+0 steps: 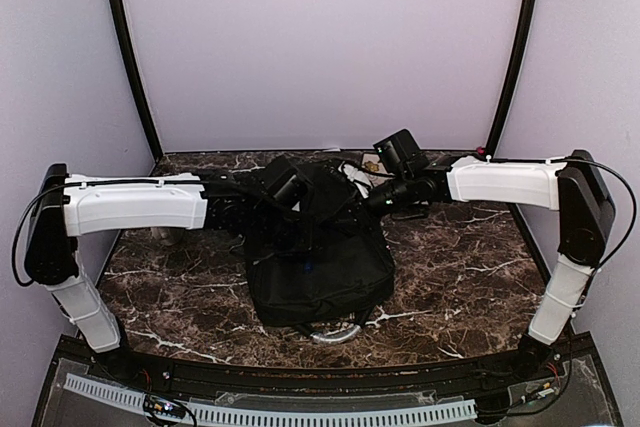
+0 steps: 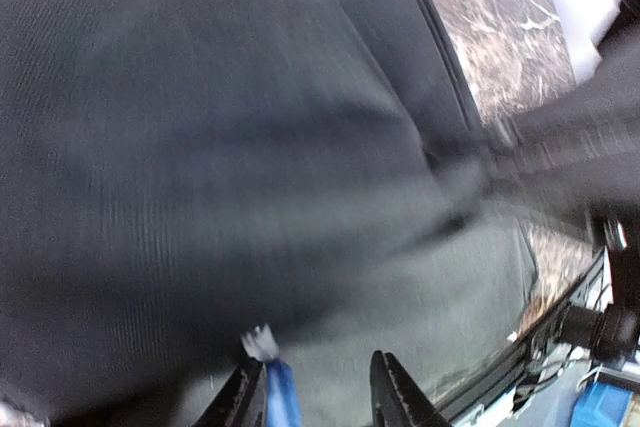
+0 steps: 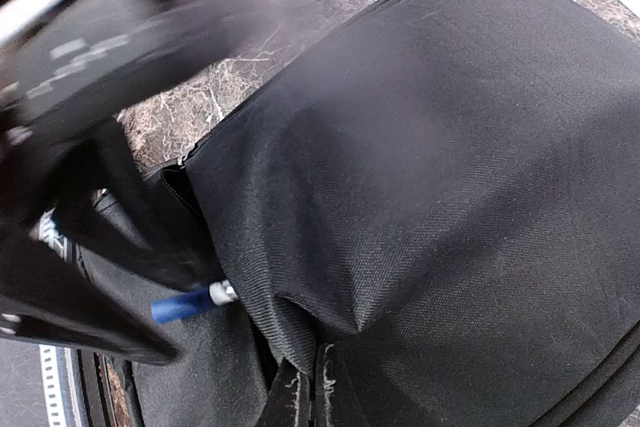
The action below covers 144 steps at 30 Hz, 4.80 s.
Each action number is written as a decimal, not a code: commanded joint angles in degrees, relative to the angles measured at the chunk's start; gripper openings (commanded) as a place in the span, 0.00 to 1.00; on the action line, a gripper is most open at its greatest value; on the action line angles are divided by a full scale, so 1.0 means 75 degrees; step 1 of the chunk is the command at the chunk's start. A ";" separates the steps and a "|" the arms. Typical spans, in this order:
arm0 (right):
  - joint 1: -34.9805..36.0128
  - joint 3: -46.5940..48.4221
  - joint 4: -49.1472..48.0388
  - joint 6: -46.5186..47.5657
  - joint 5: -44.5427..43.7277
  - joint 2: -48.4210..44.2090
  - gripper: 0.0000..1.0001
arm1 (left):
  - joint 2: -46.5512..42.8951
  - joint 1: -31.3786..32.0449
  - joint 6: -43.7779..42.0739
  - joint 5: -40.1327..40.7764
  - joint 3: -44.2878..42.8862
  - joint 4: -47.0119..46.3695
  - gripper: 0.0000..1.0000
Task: Pack the student bag
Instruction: Place the pen in the second largest pocket of the bag, then adjust the pen in the second largest pocket of the bag.
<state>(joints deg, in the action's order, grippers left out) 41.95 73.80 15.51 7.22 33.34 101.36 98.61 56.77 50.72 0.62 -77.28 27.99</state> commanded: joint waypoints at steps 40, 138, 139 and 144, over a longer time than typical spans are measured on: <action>0.0160 0.0109 0.0110 0.0114 0.0397 -0.0206 0.00 | -0.0358 -0.0641 -0.0622 0.0521 0.0379 -0.1645 0.00; 0.1389 0.1666 0.3078 0.3615 -0.1852 0.0090 0.40 | -0.4620 -0.1089 -0.0473 0.0062 0.4891 -0.1188 0.57; 0.1580 0.1678 0.2982 0.3623 -0.2077 0.0196 0.40 | -0.4617 -0.1092 -0.0318 -0.0047 0.5004 -0.1323 0.57; 0.2056 0.1693 0.2371 0.3547 -0.3422 0.0706 0.40 | -0.4565 -0.1112 0.0148 -0.0336 0.5597 -0.1972 0.54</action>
<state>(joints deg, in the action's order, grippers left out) 55.07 85.47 37.12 35.07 16.23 103.96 65.01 48.86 47.92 1.32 -38.68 17.91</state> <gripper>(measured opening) 0.402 0.555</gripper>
